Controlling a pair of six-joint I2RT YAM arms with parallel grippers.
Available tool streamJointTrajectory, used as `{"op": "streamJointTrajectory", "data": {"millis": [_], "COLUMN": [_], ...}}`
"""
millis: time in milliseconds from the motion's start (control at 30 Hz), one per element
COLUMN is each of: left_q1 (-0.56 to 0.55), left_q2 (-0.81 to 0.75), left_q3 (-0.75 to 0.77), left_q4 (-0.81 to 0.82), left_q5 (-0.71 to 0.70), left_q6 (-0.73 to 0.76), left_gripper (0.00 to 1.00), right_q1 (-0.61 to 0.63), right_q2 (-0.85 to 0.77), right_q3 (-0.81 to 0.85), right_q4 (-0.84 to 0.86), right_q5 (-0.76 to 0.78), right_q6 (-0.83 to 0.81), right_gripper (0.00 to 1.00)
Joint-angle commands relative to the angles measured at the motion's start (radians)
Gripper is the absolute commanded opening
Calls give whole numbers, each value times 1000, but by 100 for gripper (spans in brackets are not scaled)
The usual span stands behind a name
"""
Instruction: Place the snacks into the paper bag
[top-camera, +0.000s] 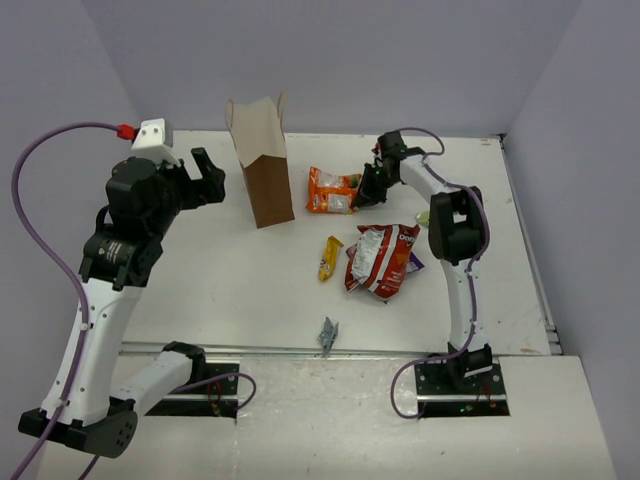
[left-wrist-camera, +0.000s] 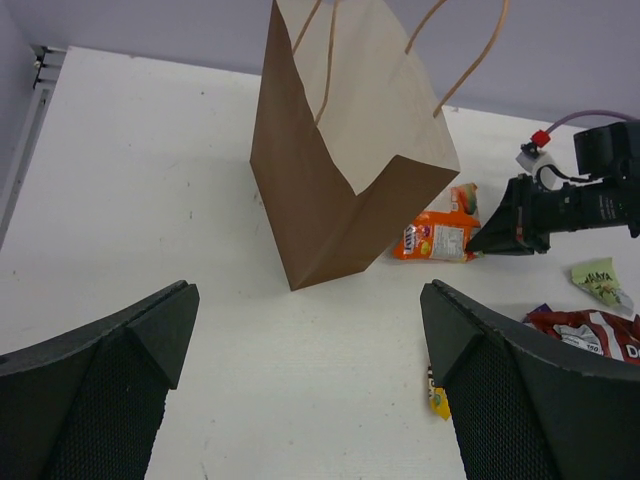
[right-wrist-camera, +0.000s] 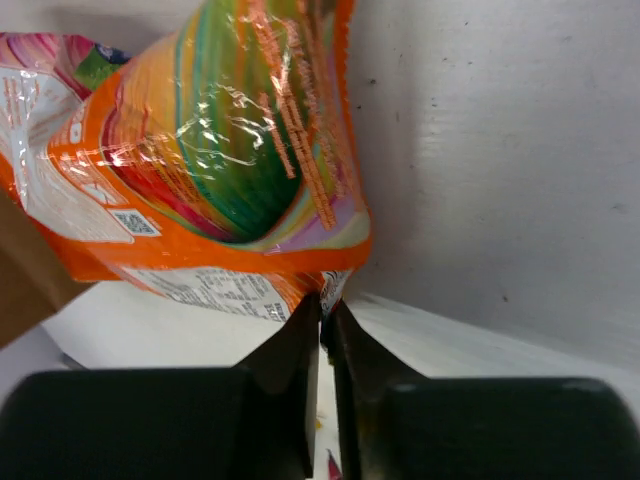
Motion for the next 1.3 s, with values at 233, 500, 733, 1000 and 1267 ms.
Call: {"op": "streamJointTrajectory", "data": {"millis": [233, 500, 733, 1000, 1267], "left_q1": [-4, -4, -4, -4, -4], "left_q2": [18, 17, 37, 34, 12], "left_q3": [15, -9, 3, 6, 6], "left_q4": [7, 24, 23, 26, 0], "left_q5": [44, 58, 87, 93, 76], "left_q6": [15, 7, 30, 54, 64], "left_gripper": [100, 100, 100, 100, 100], "right_q1": [11, 57, 88, 155, 204], "right_q2": [-251, -576, -645, -521, -396], "right_q3": [-114, -94, 99, 332, 443], "right_q4": [105, 132, 219, 506, 624], "right_q5": [-99, -274, -387, -573, -594], "right_q6": [-17, -109, -9, 287, 382], "right_gripper": [0, 0, 0, 0, 0]}}
